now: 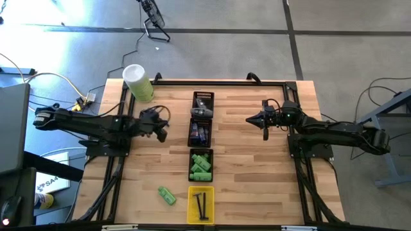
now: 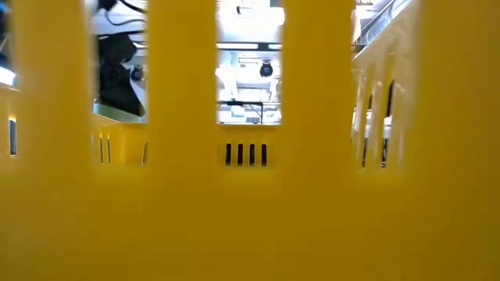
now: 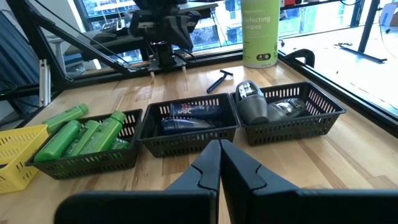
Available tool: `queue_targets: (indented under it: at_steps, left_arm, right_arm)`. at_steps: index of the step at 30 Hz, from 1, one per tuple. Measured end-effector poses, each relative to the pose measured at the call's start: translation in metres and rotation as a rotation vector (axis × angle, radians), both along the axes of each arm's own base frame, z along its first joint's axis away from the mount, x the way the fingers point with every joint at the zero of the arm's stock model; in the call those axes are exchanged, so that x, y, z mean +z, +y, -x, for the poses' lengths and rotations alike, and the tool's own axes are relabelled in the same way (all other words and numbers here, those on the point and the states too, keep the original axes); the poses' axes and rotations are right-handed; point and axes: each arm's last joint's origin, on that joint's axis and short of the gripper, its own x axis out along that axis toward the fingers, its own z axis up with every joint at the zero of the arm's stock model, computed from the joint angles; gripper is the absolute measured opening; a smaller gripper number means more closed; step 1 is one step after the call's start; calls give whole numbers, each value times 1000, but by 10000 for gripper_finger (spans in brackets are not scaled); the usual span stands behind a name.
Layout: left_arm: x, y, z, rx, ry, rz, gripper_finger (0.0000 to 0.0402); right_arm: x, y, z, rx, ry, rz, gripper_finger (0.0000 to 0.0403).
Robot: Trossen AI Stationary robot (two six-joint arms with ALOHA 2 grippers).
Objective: Pick & Place Travel size toiletries
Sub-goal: Put the blue razor into the yellow bin
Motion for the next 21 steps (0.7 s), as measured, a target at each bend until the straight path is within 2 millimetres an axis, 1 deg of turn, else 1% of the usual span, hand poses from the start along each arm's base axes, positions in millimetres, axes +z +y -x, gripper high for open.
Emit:
queue_targets:
  at_steps: [5,10,14,21]
  left_arm:
    - [10,-1,-20,45,180,40,15]
    - [20,0,-32,151,315,81,15]
    - [20,0,-37,226,367,88,15]
    - [13,0,-33,284,436,109,15]
  right_arm:
    - [0,0,0,0,0,0,2]
    - [0,0,0,0,0,4,2]
    - [0,0,0,1,1,7,2]
    - [0,0,0,1,2,7,2]
